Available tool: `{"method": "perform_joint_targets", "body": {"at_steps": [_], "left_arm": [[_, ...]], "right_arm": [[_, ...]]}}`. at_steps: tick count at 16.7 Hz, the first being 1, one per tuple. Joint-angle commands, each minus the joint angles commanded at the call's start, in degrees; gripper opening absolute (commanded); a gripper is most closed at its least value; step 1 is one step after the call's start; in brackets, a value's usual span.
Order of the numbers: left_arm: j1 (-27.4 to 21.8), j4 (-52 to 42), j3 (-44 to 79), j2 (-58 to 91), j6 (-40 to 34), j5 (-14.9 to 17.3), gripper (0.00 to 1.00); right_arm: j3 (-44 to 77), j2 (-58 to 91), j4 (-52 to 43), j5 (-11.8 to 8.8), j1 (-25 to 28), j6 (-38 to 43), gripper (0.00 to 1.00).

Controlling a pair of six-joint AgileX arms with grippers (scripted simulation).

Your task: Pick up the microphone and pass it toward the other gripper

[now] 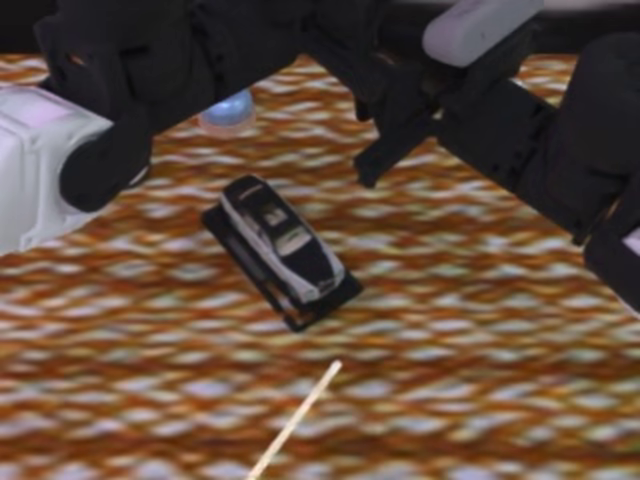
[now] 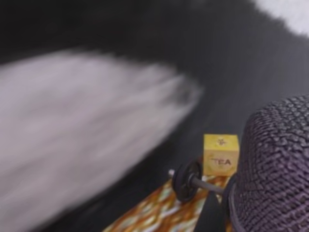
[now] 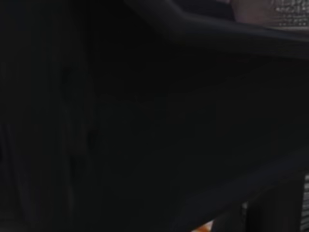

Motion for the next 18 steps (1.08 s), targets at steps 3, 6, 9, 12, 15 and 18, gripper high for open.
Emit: {"method": "perform_joint_targets", "body": {"at_steps": [3, 6, 9, 12, 15, 18], "left_arm": [[0.0, 0.0, 0.0, 0.0, 0.0, 0.0, 0.0], [0.0, 0.0, 0.0, 0.0, 0.0, 0.0, 0.0], [0.0, 0.0, 0.0, 0.0, 0.0, 0.0, 0.0], [0.0, 0.0, 0.0, 0.0, 0.0, 0.0, 0.0], [0.0, 0.0, 0.0, 0.0, 0.0, 0.0, 0.0], [0.0, 0.0, 0.0, 0.0, 0.0, 0.0, 0.0]], "right_arm": [[0.0, 0.0, 0.0, 0.0, 0.0, 0.0, 0.0], [0.0, 0.0, 0.0, 0.0, 0.0, 0.0, 0.0], [0.0, 0.0, 0.0, 0.0, 0.0, 0.0, 0.0], [0.0, 0.0, 0.0, 0.0, 0.0, 0.0, 0.15], [0.0, 0.0, 0.0, 0.0, 0.0, 0.0, 0.38], [0.0, 0.0, 0.0, 0.0, 0.0, 0.0, 0.6]]}}
